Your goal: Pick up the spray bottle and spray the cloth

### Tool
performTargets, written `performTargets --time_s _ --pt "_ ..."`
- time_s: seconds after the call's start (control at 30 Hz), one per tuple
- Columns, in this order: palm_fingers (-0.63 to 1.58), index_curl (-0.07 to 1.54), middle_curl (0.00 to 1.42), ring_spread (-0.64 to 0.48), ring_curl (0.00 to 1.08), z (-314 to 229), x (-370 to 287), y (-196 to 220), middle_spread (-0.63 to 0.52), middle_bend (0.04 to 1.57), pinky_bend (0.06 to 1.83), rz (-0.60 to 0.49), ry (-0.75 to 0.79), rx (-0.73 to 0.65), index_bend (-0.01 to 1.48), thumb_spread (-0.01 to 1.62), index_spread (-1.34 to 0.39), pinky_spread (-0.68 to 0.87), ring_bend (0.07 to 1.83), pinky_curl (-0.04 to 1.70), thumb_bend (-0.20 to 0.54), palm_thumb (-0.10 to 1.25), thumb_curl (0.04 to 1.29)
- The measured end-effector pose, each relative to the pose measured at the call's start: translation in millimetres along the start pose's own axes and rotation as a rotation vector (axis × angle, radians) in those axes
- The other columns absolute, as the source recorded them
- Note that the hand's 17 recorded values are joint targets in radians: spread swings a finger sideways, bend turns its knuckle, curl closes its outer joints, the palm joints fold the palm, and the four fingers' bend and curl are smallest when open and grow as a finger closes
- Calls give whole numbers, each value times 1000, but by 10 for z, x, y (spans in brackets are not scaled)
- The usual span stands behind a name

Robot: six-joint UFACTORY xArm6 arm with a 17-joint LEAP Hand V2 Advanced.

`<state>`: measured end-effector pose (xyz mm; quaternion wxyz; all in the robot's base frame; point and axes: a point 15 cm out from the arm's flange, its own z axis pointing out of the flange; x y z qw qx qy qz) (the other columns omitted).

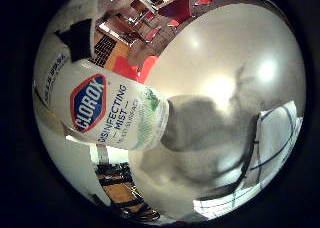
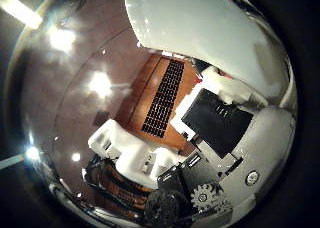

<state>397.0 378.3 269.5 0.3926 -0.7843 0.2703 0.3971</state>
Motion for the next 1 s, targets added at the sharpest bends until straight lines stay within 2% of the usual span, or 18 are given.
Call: performTargets --time_s 0.1,0.2,0.3,0.4,0.57,0.67,0.83,1.0 --pt "857 635 575 -235 573 1 1 59 -81 994 1059 -8 5 -11 281 599 -300 -409 1232 917 -31 874 790" --pt "675 604 550 -252 578 -1 10 116 -92 830 1062 0 7 -14 173 681 -360 -454 1250 871 -31 871 753" --pt "401 577 540 -266 573 -24 30 137 -101 734 911 2 14 -18 209 873 -405 -410 1229 841 -24 833 692" --pt "192 550 508 -243 532 -109 89 188 -85 638 756 9 36 -31 255 995 -423 -229 1098 812 -31 774 621" --pt "109 473 458 -152 463 -243 269 191 -48 531 636 9 115 -21 205 1058 -387 152 921 739 -25 730 528" --pt "122 446 440 -105 430 -398 369 282 -36 497 573 30 154 8 191 1069 -373 293 841 678 -24 719 499" --pt "166 408 419 -81 407 -718 325 317 -31 448 520 21 193 47 178 1074 -355 393 789 603 -22 718 470" --pt "216 384 414 -77 390 -1042 259 567 -31 432 471 46 229 83 182 1074 -338 417 749 544 -22 721 455"
